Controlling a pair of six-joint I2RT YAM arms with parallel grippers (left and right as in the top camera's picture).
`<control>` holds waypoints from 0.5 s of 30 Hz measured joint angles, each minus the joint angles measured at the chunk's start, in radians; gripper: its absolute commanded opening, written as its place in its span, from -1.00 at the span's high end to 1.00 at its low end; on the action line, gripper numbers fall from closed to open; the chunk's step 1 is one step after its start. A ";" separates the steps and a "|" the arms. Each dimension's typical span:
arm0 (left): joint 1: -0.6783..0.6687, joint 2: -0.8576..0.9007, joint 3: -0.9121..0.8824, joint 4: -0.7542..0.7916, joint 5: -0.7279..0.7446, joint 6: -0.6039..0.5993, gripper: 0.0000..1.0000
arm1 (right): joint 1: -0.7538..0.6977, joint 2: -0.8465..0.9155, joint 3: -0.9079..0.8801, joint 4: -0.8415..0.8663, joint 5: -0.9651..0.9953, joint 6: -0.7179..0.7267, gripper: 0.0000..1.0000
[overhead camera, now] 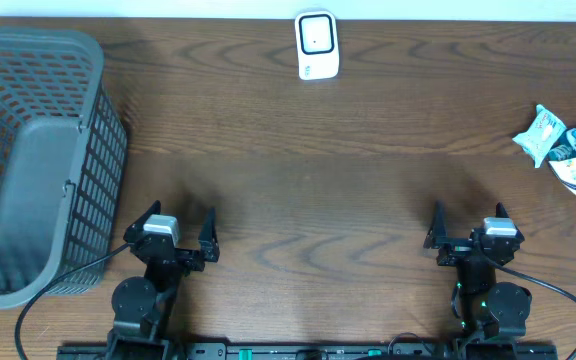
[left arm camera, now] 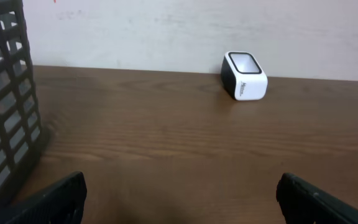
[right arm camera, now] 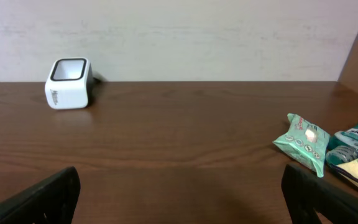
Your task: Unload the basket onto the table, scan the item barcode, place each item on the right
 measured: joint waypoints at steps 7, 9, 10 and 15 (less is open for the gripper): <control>0.009 -0.026 0.000 0.000 0.000 0.000 -0.96 | 0.000 0.000 0.000 0.000 0.000 0.000 -0.98; 0.030 -0.026 0.000 0.000 0.000 0.000 -0.96 | 0.000 0.000 0.000 0.000 0.000 0.000 -0.98; 0.037 -0.026 0.000 0.000 0.000 0.000 -0.96 | 0.000 0.000 0.000 0.000 0.000 0.000 -0.98; 0.040 -0.026 0.000 0.000 0.000 0.000 -0.96 | 0.000 0.000 0.000 0.000 0.000 0.000 -0.99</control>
